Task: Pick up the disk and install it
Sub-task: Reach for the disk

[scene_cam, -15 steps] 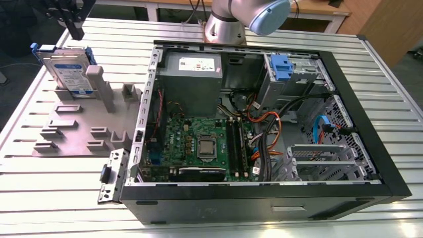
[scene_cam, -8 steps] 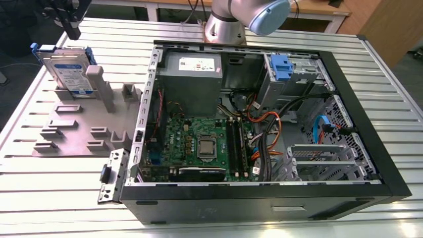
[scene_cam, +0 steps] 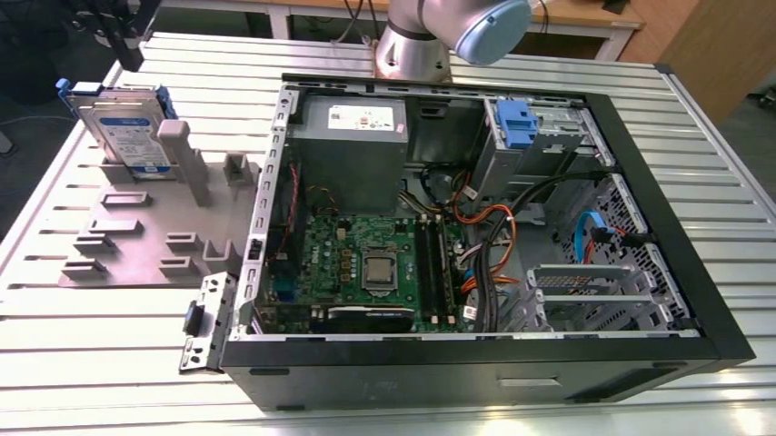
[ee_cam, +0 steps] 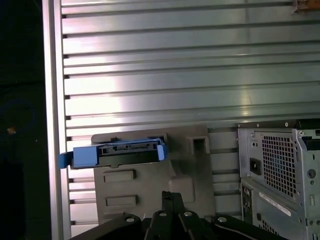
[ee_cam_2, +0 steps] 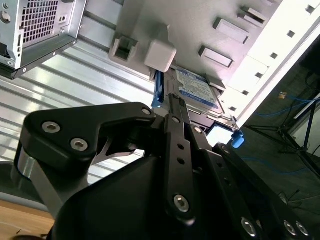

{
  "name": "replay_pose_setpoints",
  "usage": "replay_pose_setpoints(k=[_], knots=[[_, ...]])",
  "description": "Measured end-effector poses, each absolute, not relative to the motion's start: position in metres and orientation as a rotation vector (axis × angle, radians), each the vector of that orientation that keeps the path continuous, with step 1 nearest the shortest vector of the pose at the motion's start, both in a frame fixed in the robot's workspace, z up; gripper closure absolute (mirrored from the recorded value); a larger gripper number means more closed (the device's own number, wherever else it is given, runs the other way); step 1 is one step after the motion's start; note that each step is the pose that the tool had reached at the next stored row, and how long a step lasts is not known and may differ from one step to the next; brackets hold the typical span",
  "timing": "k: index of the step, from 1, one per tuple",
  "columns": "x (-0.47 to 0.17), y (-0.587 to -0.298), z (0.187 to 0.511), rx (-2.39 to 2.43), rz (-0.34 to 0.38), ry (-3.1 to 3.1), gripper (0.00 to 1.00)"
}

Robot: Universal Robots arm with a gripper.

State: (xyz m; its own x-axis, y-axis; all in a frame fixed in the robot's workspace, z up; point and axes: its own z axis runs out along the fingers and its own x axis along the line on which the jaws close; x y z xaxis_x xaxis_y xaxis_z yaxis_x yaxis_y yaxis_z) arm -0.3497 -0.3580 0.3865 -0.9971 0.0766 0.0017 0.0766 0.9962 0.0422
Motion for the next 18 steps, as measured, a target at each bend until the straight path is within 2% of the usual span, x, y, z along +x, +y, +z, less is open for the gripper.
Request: replay_pose_setpoints(k=[18], knots=[[-0.392,-0.350,0.384,-0.121,-0.066,-3.139,0.89]])
